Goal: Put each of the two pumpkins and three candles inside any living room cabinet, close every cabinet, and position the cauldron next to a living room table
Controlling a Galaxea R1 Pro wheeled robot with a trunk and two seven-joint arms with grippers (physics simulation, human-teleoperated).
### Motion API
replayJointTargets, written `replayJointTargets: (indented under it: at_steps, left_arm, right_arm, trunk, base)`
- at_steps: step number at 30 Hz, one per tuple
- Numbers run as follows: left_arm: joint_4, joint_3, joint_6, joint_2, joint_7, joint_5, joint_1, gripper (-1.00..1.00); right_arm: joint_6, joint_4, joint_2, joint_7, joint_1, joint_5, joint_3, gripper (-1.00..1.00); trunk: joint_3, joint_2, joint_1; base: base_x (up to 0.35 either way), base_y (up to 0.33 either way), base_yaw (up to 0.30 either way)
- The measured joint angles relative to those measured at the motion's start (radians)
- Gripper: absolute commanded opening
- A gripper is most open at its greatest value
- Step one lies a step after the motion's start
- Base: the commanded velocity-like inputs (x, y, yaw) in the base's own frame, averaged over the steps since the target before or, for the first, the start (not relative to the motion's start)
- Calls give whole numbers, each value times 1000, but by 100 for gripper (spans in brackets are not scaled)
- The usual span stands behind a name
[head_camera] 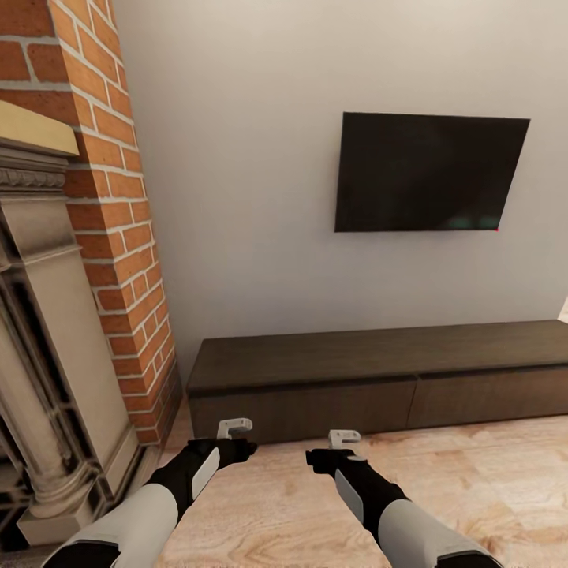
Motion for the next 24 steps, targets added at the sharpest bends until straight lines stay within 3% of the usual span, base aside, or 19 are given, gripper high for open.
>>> replayJointTargets:
  at_steps: [18, 20, 23, 24]
  left_arm:
    - [-4, 1, 1, 0, -3, 1, 0, 100]
    - [-5, 1, 2, 0, -4, 1, 0, 100]
    - [-5, 1, 2, 0, -4, 1, 0, 100]
    - [-5, 1, 2, 0, -4, 1, 0, 100]
  right_arm:
    - [-29, 2, -1, 14, 0, -2, -6, 100]
    - [-29, -2, -2, 31, 0, -5, -16, 100]
    - [-25, -10, -5, 81, -1, -39, -71, 100]
    - [-19, -20, -8, 127, -1, -72, -108, 100]
  trunk:
    - [-56, -126, 69]
    - [-63, -140, 77]
    - [-72, -161, 88]
    - [-75, -168, 92]
  base:
    - [0, 0, 0]
    - [0, 0, 0]
    - [0, 0, 0]
    - [0, 0, 0]
